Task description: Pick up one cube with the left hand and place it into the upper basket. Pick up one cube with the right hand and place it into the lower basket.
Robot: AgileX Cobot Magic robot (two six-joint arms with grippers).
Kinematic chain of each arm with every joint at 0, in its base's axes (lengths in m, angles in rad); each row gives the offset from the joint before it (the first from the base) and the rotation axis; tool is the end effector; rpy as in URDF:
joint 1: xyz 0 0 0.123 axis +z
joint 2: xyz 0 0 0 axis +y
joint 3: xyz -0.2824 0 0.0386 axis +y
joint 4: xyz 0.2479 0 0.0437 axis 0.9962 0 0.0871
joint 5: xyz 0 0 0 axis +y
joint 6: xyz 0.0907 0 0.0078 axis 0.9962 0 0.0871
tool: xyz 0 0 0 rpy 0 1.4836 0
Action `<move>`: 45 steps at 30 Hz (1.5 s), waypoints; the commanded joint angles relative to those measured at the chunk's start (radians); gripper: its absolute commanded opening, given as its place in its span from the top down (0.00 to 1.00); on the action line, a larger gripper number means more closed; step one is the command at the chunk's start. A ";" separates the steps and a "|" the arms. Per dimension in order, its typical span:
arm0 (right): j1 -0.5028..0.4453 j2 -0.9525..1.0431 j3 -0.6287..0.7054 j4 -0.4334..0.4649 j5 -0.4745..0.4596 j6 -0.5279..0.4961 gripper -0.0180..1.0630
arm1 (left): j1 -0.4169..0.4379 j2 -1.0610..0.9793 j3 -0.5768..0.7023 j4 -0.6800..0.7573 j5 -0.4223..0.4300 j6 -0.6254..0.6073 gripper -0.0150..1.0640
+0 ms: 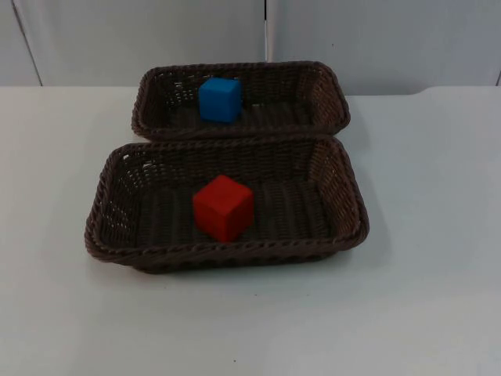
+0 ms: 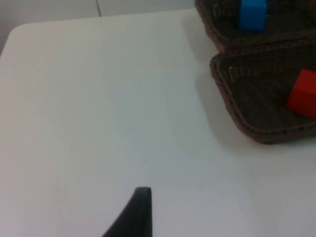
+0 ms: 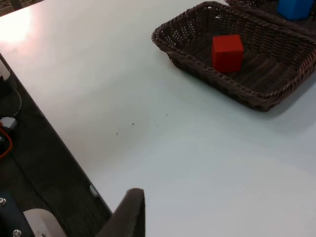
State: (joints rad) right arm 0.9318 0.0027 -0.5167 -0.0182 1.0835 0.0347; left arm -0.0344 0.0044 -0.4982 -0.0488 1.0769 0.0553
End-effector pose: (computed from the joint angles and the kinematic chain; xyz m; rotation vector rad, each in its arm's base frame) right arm -0.0032 -0.0068 0.2800 -0.9109 1.8957 0.5717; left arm -0.0048 -0.0037 0.2755 0.0952 2.0638 -0.0458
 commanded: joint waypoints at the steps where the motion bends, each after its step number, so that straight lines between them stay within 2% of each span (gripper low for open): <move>1: -0.003 -0.003 0.002 -0.001 -0.005 0.003 0.01 | 0.029 -0.004 0.004 0.006 0.000 -0.007 0.01; 5: -0.003 -0.003 0.002 0.001 -0.005 0.003 0.01 | 0.060 -0.004 0.004 0.006 0.000 -0.007 0.01; 19: -0.011 -0.003 0.002 0.003 -0.005 0.003 0.01 | 0.060 -0.004 0.004 0.006 0.000 -0.007 0.01; 35: -0.237 -0.003 0.002 0.003 -0.005 0.003 0.01 | 0.060 -0.004 0.004 0.006 0.000 -0.007 0.01; 45: -0.444 -0.003 0.002 0.003 -0.005 0.003 0.01 | 0.060 -0.004 0.004 0.006 0.000 -0.007 0.01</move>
State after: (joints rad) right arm 0.5323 0.0027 -0.5167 -0.0182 1.0835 0.0369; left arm 0.0226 0.0044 -0.4982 -0.0488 1.0786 0.0533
